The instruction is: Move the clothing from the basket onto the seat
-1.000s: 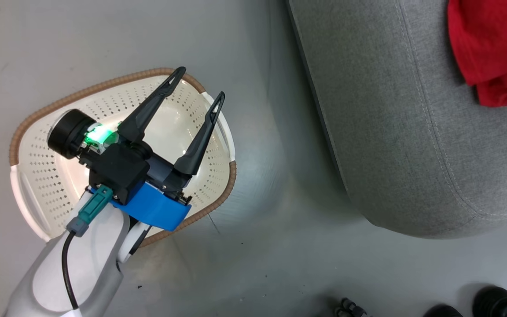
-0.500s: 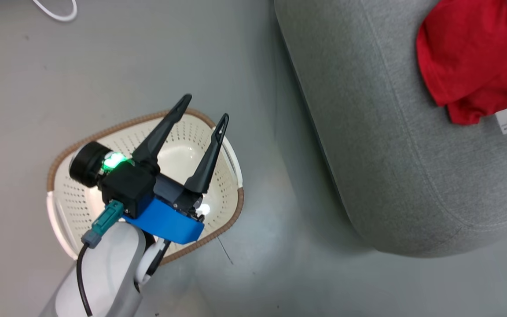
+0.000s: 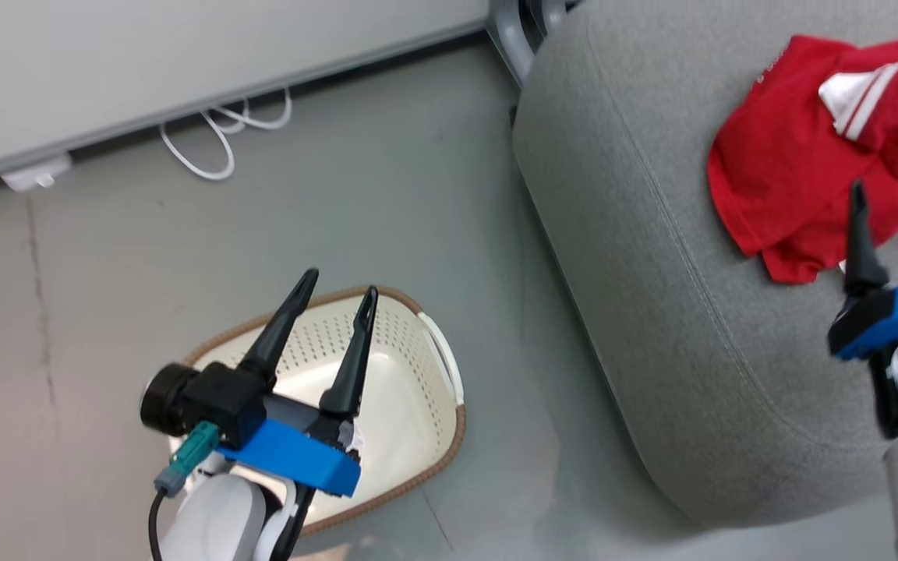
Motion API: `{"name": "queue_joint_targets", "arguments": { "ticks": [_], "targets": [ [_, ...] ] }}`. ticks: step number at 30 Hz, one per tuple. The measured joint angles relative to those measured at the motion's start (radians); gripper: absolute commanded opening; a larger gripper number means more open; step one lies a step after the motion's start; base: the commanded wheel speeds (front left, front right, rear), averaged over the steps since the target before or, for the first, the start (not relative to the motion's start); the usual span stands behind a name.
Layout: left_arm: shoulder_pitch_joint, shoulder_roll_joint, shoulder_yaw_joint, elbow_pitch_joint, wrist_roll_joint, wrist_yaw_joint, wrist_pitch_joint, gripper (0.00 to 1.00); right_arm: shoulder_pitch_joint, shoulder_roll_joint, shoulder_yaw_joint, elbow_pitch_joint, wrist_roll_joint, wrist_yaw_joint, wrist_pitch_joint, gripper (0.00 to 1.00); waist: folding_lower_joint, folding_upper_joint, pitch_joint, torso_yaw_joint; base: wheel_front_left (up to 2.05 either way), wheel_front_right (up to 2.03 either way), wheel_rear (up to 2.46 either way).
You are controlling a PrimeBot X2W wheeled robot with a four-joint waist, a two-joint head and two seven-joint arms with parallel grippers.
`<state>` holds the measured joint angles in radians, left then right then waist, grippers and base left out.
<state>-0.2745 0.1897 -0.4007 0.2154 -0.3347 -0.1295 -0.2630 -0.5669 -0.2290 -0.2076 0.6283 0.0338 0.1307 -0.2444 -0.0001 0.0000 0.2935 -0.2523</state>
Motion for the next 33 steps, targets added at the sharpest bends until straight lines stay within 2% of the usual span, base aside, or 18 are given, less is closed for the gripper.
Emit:
{"name": "queue_joint_targets", "arguments": {
  "ticks": [11,22,33],
  "targets": [
    [0.112,-0.05,0.092,0.03,-0.001,0.0,0.0,1.0,0.238,0.088,0.059,-0.199,0.002,0.0,0.015,1.0,-0.0001,0.0,-0.123,0.096,0.0,0.0,0.0],
    [0.155,-0.084,0.18,0.081,0.019,0.0,0.0,1.0,0.412,0.149,0.07,-0.381,-0.008,0.0,0.046,1.0,-0.0001,0.0,-0.198,0.215,0.0,0.0,0.0],
    [0.168,-0.1,0.233,0.124,0.021,0.0,0.0,1.0,0.496,0.17,0.088,-0.448,-0.026,0.0,0.06,1.0,0.0,0.0,-0.247,0.284,0.0,0.0,0.0]
  ]
}}
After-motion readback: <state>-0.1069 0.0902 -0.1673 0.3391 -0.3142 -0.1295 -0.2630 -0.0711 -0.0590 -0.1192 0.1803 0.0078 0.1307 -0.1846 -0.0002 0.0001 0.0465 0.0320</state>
